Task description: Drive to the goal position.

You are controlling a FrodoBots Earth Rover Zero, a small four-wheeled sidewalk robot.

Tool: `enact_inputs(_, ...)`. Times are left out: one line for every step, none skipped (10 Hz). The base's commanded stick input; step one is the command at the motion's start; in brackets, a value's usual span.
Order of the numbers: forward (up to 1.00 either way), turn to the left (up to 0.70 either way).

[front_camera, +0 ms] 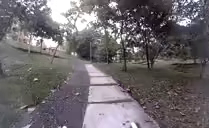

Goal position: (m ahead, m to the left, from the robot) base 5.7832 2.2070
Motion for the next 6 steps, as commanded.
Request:
enact_inputs(0.7, 0.14)
enact_inputs(0.7, 0.14)
enact_inputs(0.7, 0.14)
enact_inputs(0.7, 0.14)
enact_inputs(0.7, 0.14)
enact_inputs(0.7, 0.14)
